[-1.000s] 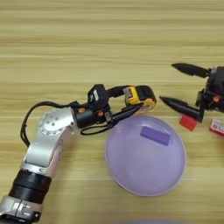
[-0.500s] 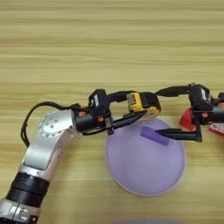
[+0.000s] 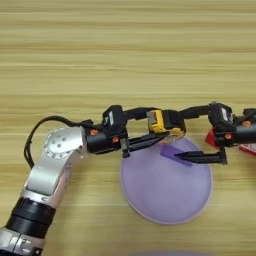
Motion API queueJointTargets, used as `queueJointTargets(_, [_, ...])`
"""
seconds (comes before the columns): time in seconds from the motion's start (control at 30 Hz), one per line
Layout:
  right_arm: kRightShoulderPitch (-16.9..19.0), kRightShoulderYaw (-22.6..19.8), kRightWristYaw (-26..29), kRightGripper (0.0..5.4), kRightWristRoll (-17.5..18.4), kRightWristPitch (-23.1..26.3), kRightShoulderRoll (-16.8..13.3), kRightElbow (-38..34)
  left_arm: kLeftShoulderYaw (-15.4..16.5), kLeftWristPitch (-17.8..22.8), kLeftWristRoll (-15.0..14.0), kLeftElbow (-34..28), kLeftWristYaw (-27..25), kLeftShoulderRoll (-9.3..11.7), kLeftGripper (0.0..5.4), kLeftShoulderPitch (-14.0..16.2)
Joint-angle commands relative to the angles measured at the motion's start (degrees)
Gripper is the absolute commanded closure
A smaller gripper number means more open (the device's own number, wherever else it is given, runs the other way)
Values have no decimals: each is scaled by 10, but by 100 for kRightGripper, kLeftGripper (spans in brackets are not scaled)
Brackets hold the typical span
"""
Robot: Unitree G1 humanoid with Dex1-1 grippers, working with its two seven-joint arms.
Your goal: Move the objects on the table
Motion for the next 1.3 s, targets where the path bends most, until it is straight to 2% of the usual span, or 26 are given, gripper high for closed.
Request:
queueJointTargets(0.03, [-15,0,5,131,5,7,0,-17,1,-12,-11,-7,-7,5,295,-5])
queueJointTargets(0.47, [-22,0,-2,259,13,13,13,-29,-2,-20,-6,1,-16,5,295,-3])
queueJointTargets(1.03, [-25,-8,-19,262,19,18,37,-37,-9,-30,-8,11,-18,9,295,-1])
queueJointTargets(1.23, [-3,-4,-24,262,22,23,39,-61,-14,-35,-4,22,-15,12,295,5])
queueJointTargets(1.3, [15,-3,-27,262,23,24,35,-69,-18,-30,3,32,-14,22,295,11])
